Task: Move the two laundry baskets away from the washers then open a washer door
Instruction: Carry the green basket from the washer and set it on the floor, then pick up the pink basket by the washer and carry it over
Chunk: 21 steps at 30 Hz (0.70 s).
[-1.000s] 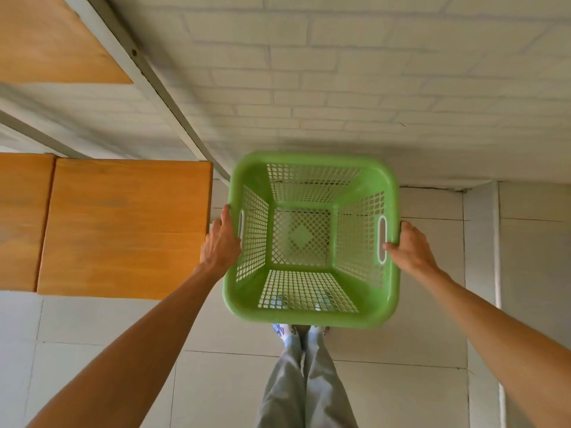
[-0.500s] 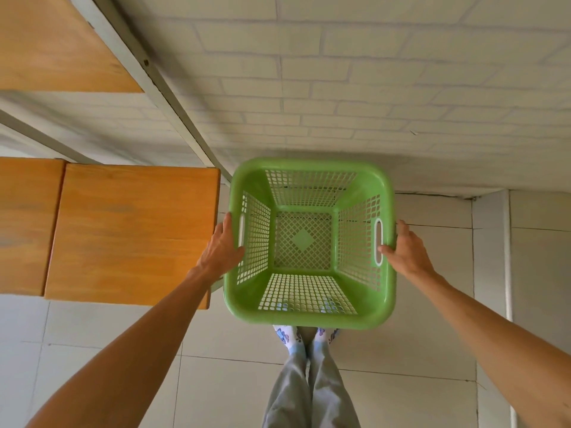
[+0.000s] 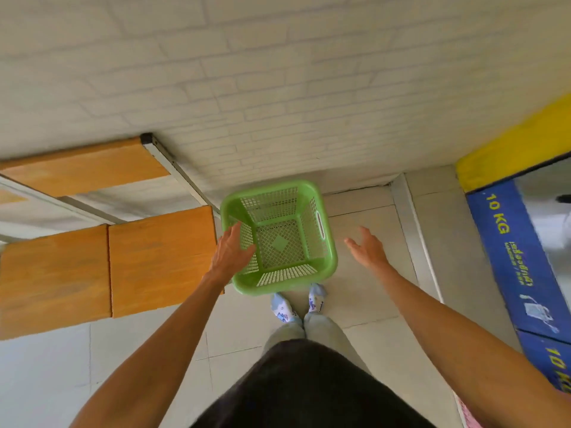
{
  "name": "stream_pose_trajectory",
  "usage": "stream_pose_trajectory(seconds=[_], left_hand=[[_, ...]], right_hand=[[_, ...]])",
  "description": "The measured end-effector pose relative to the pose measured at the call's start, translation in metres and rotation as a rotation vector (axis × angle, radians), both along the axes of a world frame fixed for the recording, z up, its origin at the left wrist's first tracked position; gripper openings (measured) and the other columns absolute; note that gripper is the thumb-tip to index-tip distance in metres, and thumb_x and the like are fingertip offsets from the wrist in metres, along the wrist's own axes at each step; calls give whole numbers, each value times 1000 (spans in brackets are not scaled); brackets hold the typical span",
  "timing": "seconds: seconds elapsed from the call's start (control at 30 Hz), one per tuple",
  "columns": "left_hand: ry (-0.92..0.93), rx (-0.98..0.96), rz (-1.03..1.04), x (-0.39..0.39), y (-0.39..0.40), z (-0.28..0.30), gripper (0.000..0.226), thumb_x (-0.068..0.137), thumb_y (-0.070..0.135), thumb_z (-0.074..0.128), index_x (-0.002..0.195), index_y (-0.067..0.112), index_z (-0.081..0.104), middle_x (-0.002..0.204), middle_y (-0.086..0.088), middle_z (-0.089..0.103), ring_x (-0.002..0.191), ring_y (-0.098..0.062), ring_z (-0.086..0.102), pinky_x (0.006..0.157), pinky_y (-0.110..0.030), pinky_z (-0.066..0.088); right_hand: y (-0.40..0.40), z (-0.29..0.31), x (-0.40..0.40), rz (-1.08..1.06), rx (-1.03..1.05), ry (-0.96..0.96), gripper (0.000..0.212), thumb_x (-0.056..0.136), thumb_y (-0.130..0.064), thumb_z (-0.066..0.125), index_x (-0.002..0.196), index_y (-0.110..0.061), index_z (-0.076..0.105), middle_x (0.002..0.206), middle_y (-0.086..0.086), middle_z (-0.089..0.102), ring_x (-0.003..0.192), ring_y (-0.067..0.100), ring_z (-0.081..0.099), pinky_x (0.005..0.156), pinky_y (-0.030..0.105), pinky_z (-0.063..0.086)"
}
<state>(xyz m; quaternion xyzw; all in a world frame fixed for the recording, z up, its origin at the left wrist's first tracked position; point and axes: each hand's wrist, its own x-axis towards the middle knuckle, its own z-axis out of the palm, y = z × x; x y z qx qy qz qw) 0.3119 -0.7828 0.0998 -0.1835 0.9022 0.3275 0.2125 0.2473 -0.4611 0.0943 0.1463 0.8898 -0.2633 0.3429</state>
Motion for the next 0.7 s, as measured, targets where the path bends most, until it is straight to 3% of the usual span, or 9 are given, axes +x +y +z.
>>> stream_pose_trajectory(seconds=[0.1,0.4,0.7], left_hand=[[48,7,-118,-7,34,34,79,91,28,67,156,10,25,154,-20,36,141,-36,37,112,-52,37],[67,-82,-593,-19,158,76,82,92,41,63,157,14,20,161,-13,27,147,-34,28,115,-57,32],[112,-1,-900,39,376,92,78,91,33,66,155,12,26,157,-14,32,143,-33,33,116,-43,30]], right_hand=[[34,37,31,-89,4,48,69,102,-34,53,157,-3,26,155,23,38,143,37,39,114,42,36],[162,82,152,-305,132,154,63,104,-38,46,157,-9,27,159,17,31,146,33,34,117,44,33],[304,99,307,-609,223,204,63,104,-42,45,157,-13,29,160,14,29,142,36,38,114,46,35]])
